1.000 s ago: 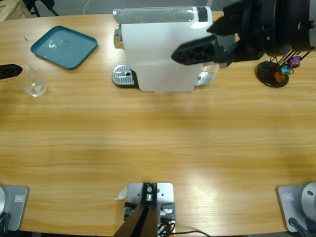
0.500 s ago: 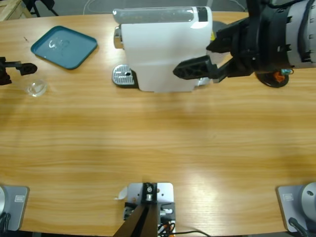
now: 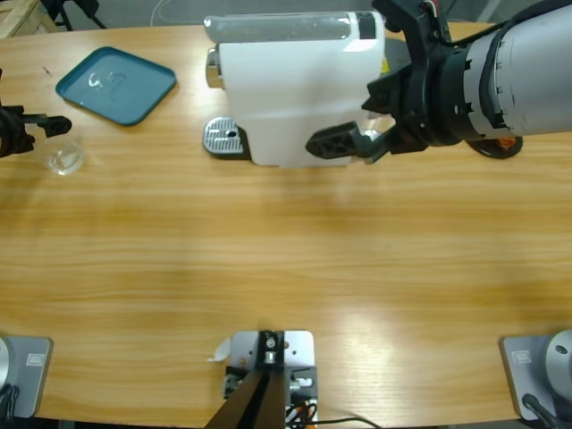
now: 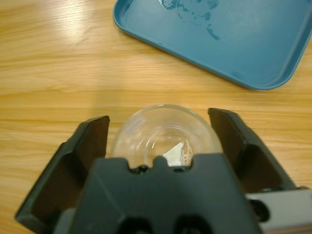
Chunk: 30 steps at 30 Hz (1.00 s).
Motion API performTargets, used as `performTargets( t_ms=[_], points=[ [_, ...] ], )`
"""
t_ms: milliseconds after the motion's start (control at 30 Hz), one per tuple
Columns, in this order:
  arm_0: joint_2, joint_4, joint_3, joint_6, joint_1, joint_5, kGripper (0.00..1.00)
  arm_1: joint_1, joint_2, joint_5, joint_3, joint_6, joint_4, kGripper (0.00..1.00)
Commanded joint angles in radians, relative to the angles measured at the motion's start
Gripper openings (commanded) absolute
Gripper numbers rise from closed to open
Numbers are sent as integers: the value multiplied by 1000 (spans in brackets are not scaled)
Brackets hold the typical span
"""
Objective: Pour coffee
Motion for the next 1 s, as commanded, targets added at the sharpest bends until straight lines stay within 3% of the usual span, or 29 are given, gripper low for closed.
performTargets(
  t_ms=[33,133,200,267,367,467,567,700,833,900,1000],
  points=[
    [43,-91,100,11,8,-12,241,0,45,-7,14,15,-9,1000],
    [49,-110,125,12,3,-17,232,-3,50,-9,11,21,-10,1000],
    [45,-127,132,17,-6,-21,3,-8,49,-9,13,22,-10,1000],
    [24,-139,128,48,-21,-38,0,-13,45,-10,15,22,-10,1000],
    [-15,-125,99,140,-23,-209,0,-13,32,-10,5,-12,1,1000],
    [-122,-26,53,318,-38,-379,0,-13,-35,-12,14,-78,16,1000],
    [-178,96,-15,390,-38,-533,0,-13,-102,-15,62,-98,21,1000],
    [-175,204,-74,537,-41,-657,0,-13,-181,-19,128,-99,21,1000],
    [-174,327,-179,697,-100,-721,0,-15,-256,-34,169,-100,35,1000],
    [-152,349,-216,826,-104,-814,0,-39,-274,-36,193,-101,44,1000],
    [-75,355,-276,929,-104,-828,0,-88,-303,-34,238,-101,51,1000]
  ],
)
